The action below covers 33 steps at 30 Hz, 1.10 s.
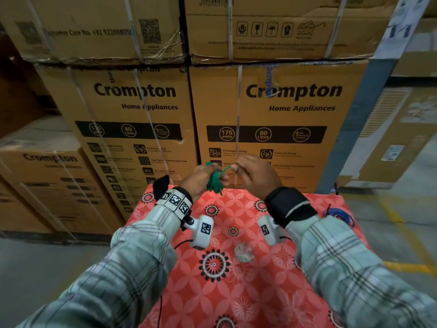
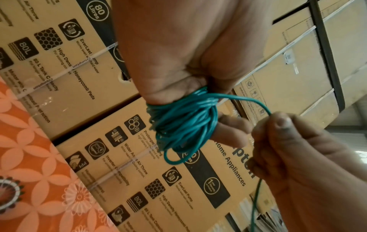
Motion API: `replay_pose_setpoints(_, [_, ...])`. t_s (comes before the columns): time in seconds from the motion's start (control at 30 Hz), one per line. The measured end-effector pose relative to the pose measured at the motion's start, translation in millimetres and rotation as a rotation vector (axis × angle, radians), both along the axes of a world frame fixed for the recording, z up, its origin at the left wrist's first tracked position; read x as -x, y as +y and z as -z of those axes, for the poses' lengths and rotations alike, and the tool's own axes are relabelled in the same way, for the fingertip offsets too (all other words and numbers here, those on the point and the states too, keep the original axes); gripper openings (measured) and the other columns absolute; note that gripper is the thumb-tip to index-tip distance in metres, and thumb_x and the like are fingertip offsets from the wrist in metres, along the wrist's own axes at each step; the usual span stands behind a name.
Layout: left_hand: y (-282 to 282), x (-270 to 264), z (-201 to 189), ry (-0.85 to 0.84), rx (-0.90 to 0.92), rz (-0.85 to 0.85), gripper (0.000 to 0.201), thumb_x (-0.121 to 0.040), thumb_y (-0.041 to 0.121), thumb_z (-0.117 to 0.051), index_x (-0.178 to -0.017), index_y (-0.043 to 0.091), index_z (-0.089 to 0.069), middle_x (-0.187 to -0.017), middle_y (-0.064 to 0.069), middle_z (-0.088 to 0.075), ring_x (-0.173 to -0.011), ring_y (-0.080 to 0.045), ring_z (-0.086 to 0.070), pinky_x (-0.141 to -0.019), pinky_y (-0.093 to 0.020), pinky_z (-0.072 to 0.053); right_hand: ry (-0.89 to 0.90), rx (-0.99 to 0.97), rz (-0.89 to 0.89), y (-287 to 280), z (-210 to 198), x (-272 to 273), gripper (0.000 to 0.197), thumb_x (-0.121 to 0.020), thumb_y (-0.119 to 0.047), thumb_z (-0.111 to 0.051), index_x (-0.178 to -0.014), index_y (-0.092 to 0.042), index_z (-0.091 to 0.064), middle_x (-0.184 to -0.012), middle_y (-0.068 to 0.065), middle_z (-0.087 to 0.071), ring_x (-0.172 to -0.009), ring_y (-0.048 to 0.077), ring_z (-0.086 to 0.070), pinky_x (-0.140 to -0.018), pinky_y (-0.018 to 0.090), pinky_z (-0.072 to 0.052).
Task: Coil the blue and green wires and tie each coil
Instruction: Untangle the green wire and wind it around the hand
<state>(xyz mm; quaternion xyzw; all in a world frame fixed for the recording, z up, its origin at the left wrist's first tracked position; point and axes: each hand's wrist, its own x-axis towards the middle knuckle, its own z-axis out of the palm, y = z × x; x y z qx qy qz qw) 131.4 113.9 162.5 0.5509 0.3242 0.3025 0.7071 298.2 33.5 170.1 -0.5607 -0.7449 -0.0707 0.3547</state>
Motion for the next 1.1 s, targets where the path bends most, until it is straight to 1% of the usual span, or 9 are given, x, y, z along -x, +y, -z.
replay_pose_setpoints(0.23, [-21, -7, -1, -0.041, 0.059, 0.134, 0.035, -0.104, 0.031, -0.032, -0.1, 0.003, -0.053, -0.052, 0.004, -0.045, -0.046, -0.014, -0.045, -0.07, -0.033, -0.043, 0.029, 0.045, -0.027, 16, -5, -24, 0.027, -0.097, -0.031, -0.05, -0.078, -0.013, -0.061, -0.071, -0.005, -0.052, -0.068, 0.012, -0.045, -0.059, 0.03, -0.033])
replay_pose_setpoints(0.33, [-24, -9, -4, -0.041, 0.078, 0.219, 0.042, -0.103, 0.04, -0.033, -0.095, 0.005, -0.055, -0.049, 0.006, -0.038, -0.042, -0.012, -0.039, -0.072, -0.03, -0.049, 0.152, 0.092, 0.002, 20, -4, -30, 0.028, -0.094, -0.034, -0.057, -0.076, -0.013, -0.062, -0.064, -0.008, -0.049, -0.059, 0.008, -0.042, -0.055, 0.03, -0.032])
replay_pose_setpoints(0.43, [-27, -11, -11, -0.064, 0.083, 0.257, 0.032, -0.103, 0.034, -0.037, -0.088, 0.01, -0.051, -0.045, 0.011, -0.035, -0.037, -0.007, -0.035, -0.066, -0.025, -0.051, 0.313, 0.215, 0.065, 15, 6, -32, 0.026, -0.095, -0.038, -0.054, -0.074, -0.023, -0.055, -0.065, -0.007, -0.05, -0.06, 0.007, -0.044, -0.055, 0.03, -0.033])
replay_pose_setpoints(0.57, [-13, -7, -25, -0.328, 0.215, 0.092, 0.031, -0.103, 0.033, -0.037, -0.082, 0.015, -0.052, -0.043, 0.009, -0.035, -0.037, -0.006, -0.036, -0.069, -0.025, -0.047, 0.607, 0.505, 0.067, -1, 41, -18, 0.028, -0.103, -0.04, -0.03, -0.097, -0.023, -0.051, -0.077, -0.011, -0.048, -0.068, 0.004, -0.047, -0.059, 0.025, -0.036])
replay_pose_setpoints(0.7, [3, -13, -34, -0.474, 0.226, -0.135, 0.032, -0.104, 0.033, -0.035, -0.081, 0.015, -0.049, -0.042, 0.008, -0.037, -0.038, -0.007, -0.038, -0.068, -0.025, -0.049, 0.688, 0.509, 0.064, -9, 81, 3, 0.012, -0.101, -0.022, -0.04, -0.09, -0.023, -0.044, -0.068, -0.003, -0.048, -0.057, 0.015, -0.046, -0.056, 0.03, -0.043])
replay_pose_setpoints(0.83, [17, -14, -37, -0.537, 0.226, -0.257, 0.03, -0.104, 0.027, -0.033, -0.081, 0.014, -0.048, -0.047, 0.008, -0.043, -0.044, -0.009, -0.044, -0.072, -0.028, -0.048, 0.254, 0.413, 0.14, -17, 98, 12, 0.007, -0.097, -0.021, -0.046, -0.091, -0.019, -0.047, -0.076, 0.005, -0.059, -0.066, 0.027, -0.051, -0.053, 0.032, -0.03])
replay_pose_setpoints(0.9, [22, -10, -38, -0.522, 0.228, -0.247, 0.027, -0.103, 0.022, -0.034, -0.081, 0.014, -0.047, -0.052, 0.005, -0.045, -0.049, -0.012, -0.049, -0.07, -0.03, -0.045, 0.119, 0.353, 0.078, -21, 101, 11, 0.009, -0.098, -0.024, -0.044, -0.093, -0.019, -0.05, -0.082, 0.007, -0.06, -0.072, 0.03, -0.053, -0.057, 0.033, -0.033])
replay_pose_setpoints(1.03, [26, -6, -25, -0.36, 0.144, -0.252, 0.021, -0.103, 0.015, -0.033, -0.086, 0.013, -0.046, -0.059, 0.003, -0.048, -0.055, -0.014, -0.055, -0.066, -0.029, -0.047, -0.058, 0.244, -0.006, -29, 86, 5, 0.024, -0.097, -0.024, -0.041, -0.108, -0.015, -0.061, -0.089, 0.006, -0.06, -0.08, 0.026, -0.054, -0.064, 0.033, -0.042])
replay_pose_setpoints(1.1, [23, -7, -15, -0.205, 0.045, -0.24, 0.02, -0.103, 0.015, -0.037, -0.085, 0.012, -0.046, -0.062, 0.0, -0.049, -0.057, -0.015, -0.059, -0.064, -0.026, -0.05, -0.13, 0.169, -0.041, -32, 67, 7, 0.021, -0.094, -0.019, -0.045, -0.099, -0.013, -0.064, -0.082, 0.005, -0.055, -0.077, 0.025, -0.051, -0.062, 0.033, -0.042])
